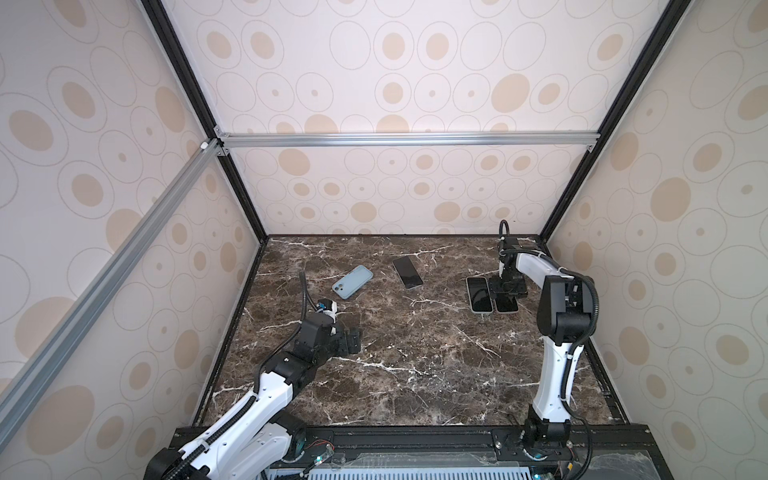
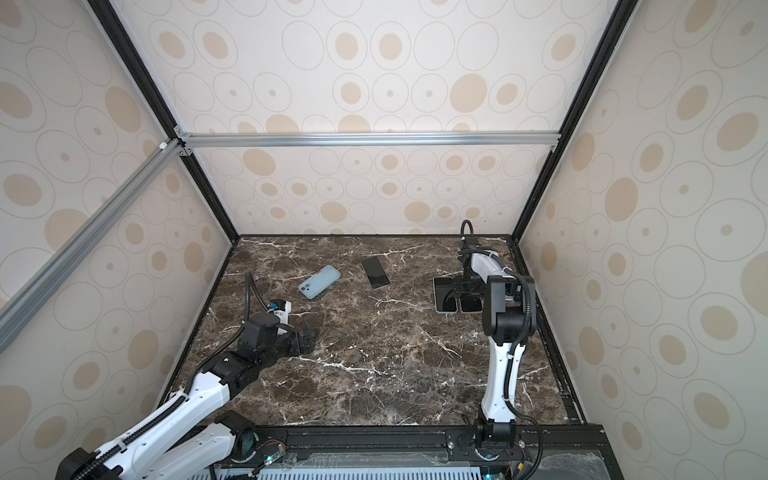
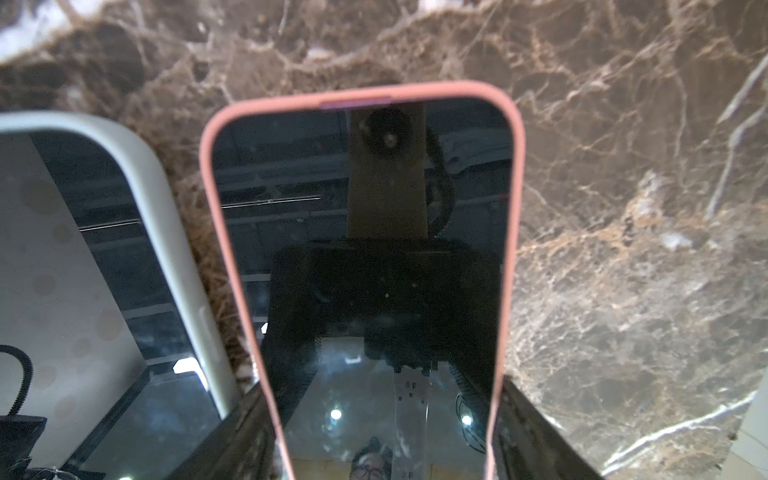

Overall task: Put the phone into the phone case
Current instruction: 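Lower the pink-cased phone beside the other phone and open the right gripper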

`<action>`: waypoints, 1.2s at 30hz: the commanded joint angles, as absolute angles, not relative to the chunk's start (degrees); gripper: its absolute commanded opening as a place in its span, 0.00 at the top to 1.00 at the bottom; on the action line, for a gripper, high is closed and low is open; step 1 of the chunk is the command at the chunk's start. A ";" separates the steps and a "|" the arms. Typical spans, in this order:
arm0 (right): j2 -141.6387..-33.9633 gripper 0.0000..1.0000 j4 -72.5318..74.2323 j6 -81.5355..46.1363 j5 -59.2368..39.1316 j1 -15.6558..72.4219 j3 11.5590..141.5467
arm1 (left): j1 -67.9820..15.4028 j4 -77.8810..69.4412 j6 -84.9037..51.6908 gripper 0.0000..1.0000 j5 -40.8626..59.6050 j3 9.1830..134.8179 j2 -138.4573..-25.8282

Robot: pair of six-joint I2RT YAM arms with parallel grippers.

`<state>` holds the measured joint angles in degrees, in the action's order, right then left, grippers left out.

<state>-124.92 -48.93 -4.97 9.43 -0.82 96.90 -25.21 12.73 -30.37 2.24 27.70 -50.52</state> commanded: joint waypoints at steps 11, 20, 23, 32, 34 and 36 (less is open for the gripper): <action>-126.56 0.18 -51.85 -4.64 8.88 -1.29 98.18 | -24.72 12.87 -29.44 0.00 2.63 29.88 -50.15; -126.64 0.14 -52.60 -3.58 7.88 -1.31 98.44 | -24.74 11.94 -30.15 0.00 2.99 29.75 -50.36; -125.12 0.14 -52.58 -3.85 8.52 -1.27 98.22 | -24.77 11.86 -30.28 0.00 2.67 29.95 -50.76; -115.81 0.14 -51.96 -4.62 7.45 -1.23 94.66 | -24.70 12.08 -31.72 0.00 0.55 31.07 -53.99; -112.93 0.15 -51.72 -5.03 7.35 -1.24 93.21 | -24.50 11.54 -31.90 0.00 0.53 31.45 -54.61; -110.26 0.15 -51.38 -5.27 6.84 -1.30 91.72 | -24.40 11.09 -31.91 0.00 0.68 32.09 -55.38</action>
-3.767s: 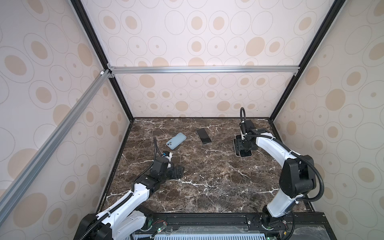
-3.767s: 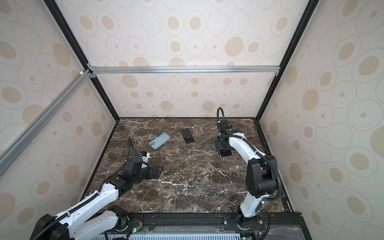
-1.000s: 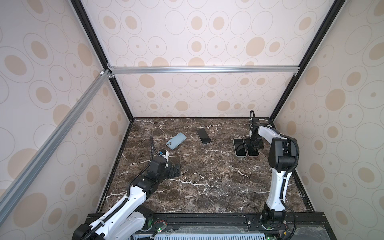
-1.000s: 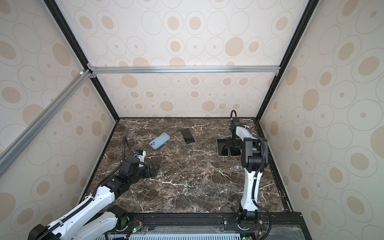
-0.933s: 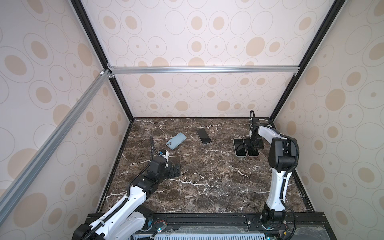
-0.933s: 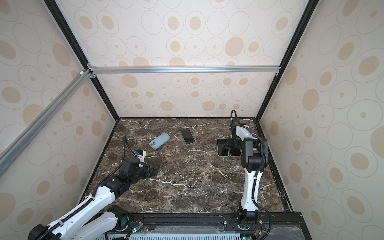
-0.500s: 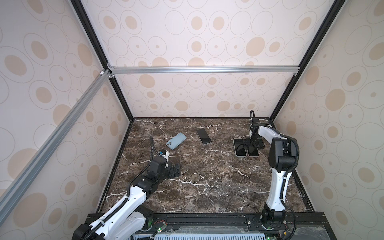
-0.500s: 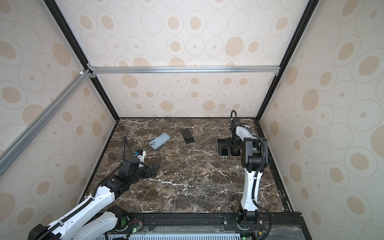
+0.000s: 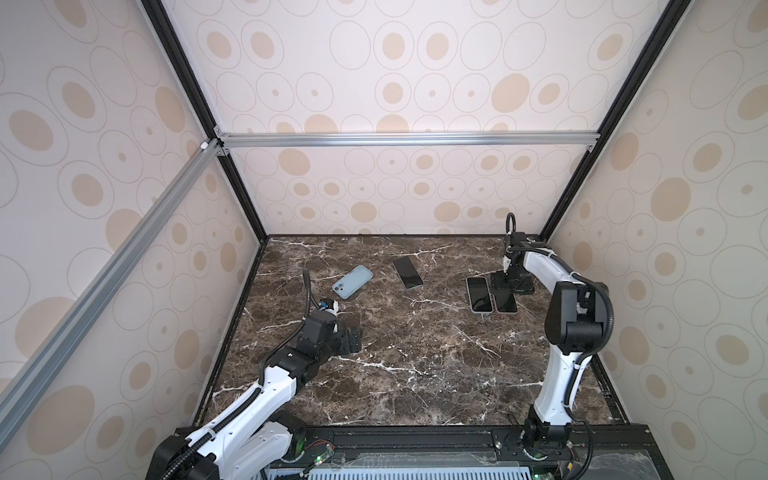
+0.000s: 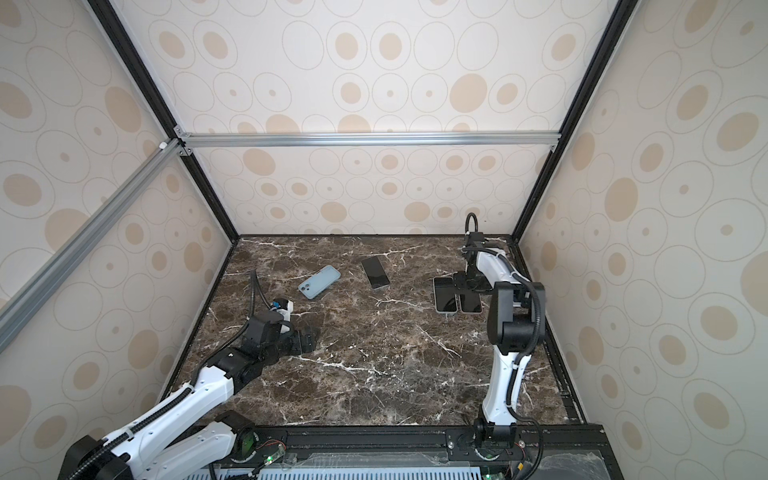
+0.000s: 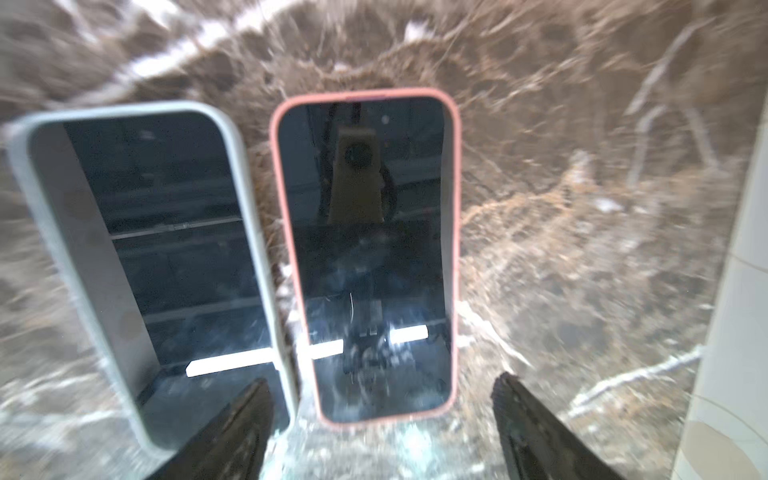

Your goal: Put the phone into the phone case

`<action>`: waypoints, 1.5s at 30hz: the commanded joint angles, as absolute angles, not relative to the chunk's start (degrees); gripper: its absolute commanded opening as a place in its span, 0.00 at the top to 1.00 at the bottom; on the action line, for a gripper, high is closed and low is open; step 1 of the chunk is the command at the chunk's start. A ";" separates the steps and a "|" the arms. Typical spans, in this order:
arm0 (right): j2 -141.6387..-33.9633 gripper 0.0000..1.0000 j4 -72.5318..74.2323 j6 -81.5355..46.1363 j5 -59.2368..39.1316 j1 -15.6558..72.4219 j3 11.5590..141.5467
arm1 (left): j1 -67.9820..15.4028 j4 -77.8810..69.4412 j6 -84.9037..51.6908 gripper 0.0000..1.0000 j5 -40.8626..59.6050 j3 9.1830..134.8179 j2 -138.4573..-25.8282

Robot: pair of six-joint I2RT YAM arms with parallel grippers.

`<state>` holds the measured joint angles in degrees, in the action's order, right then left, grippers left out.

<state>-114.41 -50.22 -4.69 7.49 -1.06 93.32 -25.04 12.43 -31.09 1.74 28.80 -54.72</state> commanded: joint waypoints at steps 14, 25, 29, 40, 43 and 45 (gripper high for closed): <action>-94.31 0.17 -45.60 -2.17 -12.04 4.94 80.58 | -22.30 5.49 -32.29 0.03 0.44 37.93 -66.18; -84.19 0.16 -36.40 -4.08 -19.33 15.64 66.43 | -18.27 4.40 -35.41 0.09 0.12 43.38 -76.13; -79.60 0.16 -32.86 -5.87 -20.63 19.26 60.70 | -16.98 3.37 -35.50 0.11 0.53 43.24 -78.69; -70.43 0.16 -30.10 -8.59 -21.49 22.67 51.90 | -13.91 0.80 -34.89 0.24 -2.43 46.30 -86.00; -68.40 0.16 -29.02 -8.66 -21.36 24.50 50.51 | -13.71 0.68 -35.27 0.31 -4.21 48.55 -88.91; -67.13 0.15 -28.47 -8.48 -21.04 25.51 49.76 | -13.62 0.50 -35.50 0.34 -5.04 49.86 -90.81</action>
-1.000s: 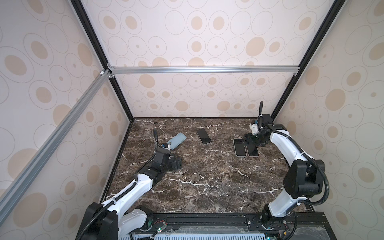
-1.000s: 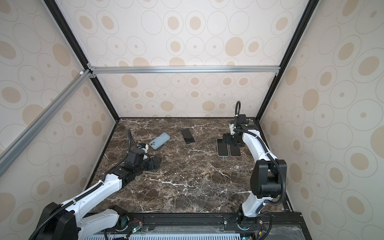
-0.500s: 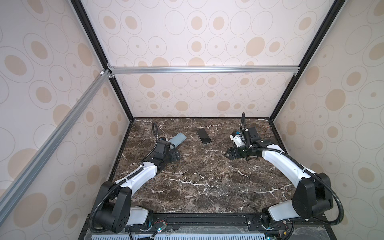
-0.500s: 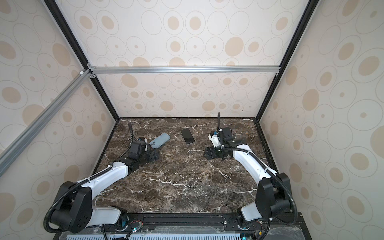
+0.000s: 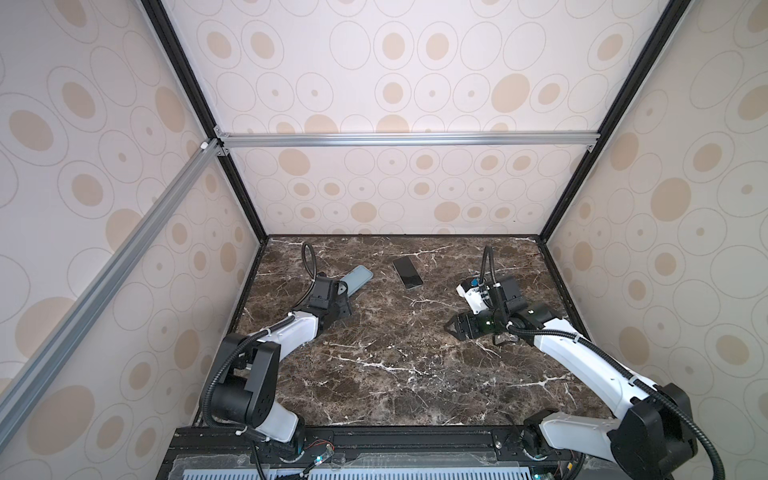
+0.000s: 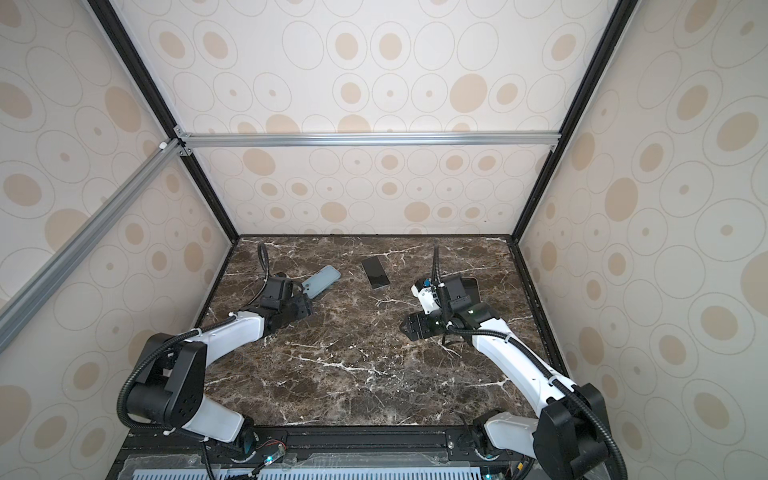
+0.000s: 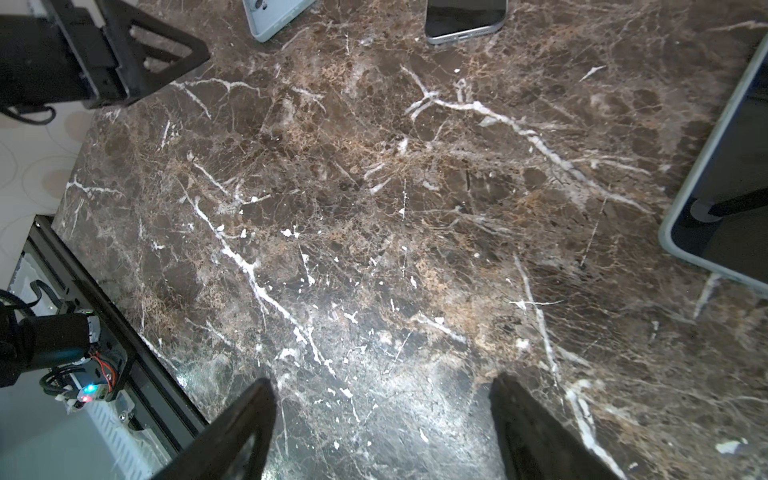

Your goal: Put the phone into the phone case

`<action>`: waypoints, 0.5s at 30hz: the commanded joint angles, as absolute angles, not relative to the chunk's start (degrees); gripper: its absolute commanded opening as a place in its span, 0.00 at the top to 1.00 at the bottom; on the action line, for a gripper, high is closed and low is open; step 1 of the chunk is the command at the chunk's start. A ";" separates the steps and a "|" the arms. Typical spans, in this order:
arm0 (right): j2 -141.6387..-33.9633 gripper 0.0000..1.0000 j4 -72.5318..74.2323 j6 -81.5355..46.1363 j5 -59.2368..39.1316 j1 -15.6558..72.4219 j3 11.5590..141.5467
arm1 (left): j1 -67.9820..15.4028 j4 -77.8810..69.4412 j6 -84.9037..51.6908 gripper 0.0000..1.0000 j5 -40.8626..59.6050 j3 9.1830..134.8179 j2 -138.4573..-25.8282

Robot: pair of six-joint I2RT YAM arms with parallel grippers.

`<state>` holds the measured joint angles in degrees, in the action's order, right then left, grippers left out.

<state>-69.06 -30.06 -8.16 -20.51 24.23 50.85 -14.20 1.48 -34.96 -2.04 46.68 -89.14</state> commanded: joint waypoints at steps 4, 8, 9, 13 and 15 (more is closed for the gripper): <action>-64.90 0.15 -27.97 -7.74 -21.57 26.49 49.22 | -13.19 0.50 -35.68 0.40 -6.24 52.40 -94.53; -63.64 0.14 -28.38 -7.09 -22.18 26.64 49.31 | -12.82 1.40 -35.54 0.43 -7.08 55.19 -98.09; -63.42 0.14 -28.63 -6.94 -22.22 26.70 49.39 | -12.75 1.65 -35.61 0.44 -7.50 55.90 -99.03; -62.85 0.14 -29.10 -6.63 -21.90 26.82 49.31 | -12.40 1.63 -35.88 0.53 -8.96 58.03 -102.83; -62.69 0.14 -29.18 -6.37 -21.74 26.81 49.22 | -12.39 1.74 -35.90 0.55 -9.55 59.15 -104.60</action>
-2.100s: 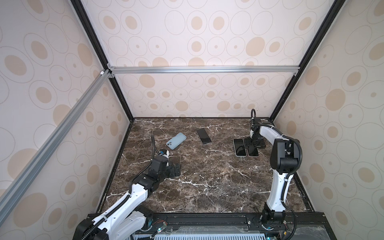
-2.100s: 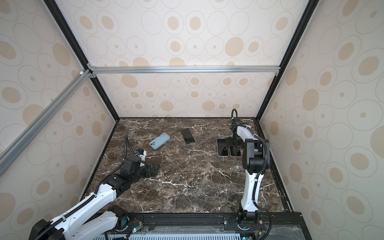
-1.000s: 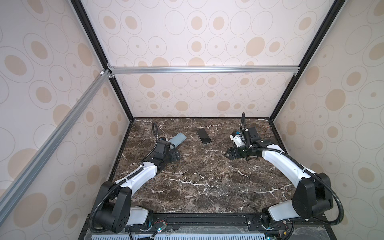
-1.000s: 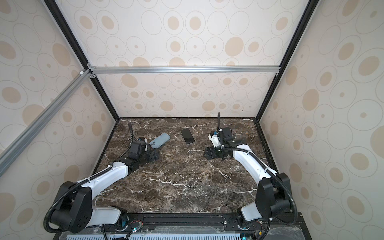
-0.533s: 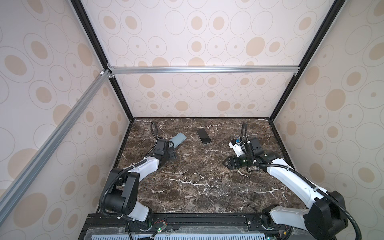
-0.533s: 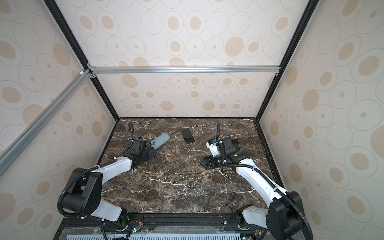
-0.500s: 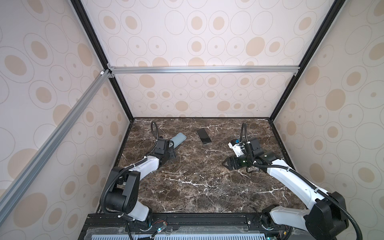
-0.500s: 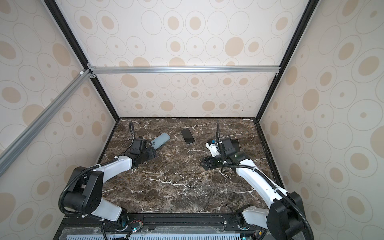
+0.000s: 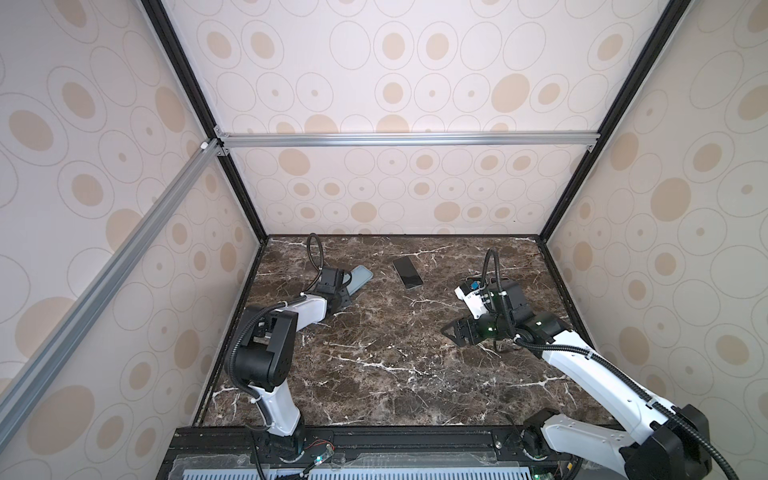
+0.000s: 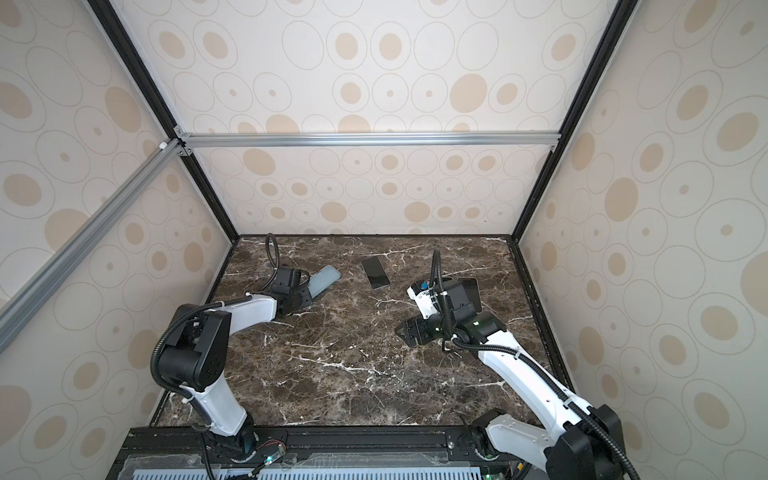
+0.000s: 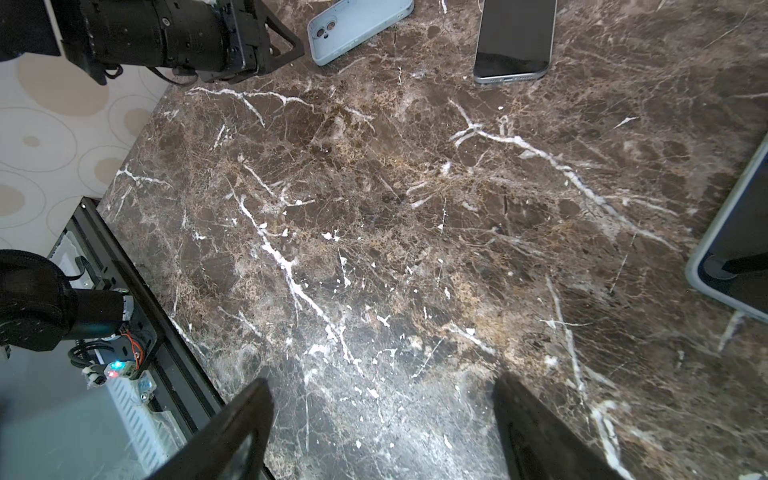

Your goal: Put the phone into the phone case

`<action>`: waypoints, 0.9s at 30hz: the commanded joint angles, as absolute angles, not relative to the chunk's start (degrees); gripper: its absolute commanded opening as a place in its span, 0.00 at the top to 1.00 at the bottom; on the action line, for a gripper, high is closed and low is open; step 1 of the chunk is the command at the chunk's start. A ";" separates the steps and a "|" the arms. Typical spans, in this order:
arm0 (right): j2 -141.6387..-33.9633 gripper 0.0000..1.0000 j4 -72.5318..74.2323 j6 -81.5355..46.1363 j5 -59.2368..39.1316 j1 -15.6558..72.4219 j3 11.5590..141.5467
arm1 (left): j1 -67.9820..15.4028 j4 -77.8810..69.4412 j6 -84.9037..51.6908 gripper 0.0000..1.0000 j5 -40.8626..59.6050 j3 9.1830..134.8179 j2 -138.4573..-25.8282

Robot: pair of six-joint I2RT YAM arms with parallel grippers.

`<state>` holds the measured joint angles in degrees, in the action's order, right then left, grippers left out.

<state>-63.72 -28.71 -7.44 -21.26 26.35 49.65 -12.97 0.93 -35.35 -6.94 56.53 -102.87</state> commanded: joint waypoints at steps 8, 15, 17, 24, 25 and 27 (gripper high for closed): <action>-62.05 0.14 -30.19 -6.37 -21.20 27.32 48.68 | -12.21 1.89 -35.23 0.58 -7.65 61.27 -108.27; -61.10 0.14 -30.44 -6.53 -21.11 27.68 48.55 | -11.87 1.67 -35.33 0.61 -6.70 61.60 -110.64; -60.75 0.14 -30.51 -6.53 -21.02 27.72 48.60 | -11.73 1.67 -35.24 0.67 -6.18 61.83 -111.00; -60.29 0.14 -30.74 -6.65 -20.50 27.73 48.51 | -11.69 1.67 -33.66 0.93 -4.18 61.57 -111.03; -60.29 0.14 -30.85 -6.66 -20.48 27.88 48.60 | -11.69 1.99 -33.00 0.94 -4.04 61.53 -110.96; -60.20 0.14 -31.04 -6.59 -20.40 27.94 48.68 | -11.69 2.75 -31.65 0.99 -4.11 61.45 -110.68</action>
<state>-61.19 -29.45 -7.14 -20.80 27.38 49.15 -12.27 -0.97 -34.06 -4.56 61.23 -109.82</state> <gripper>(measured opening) 0.860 0.046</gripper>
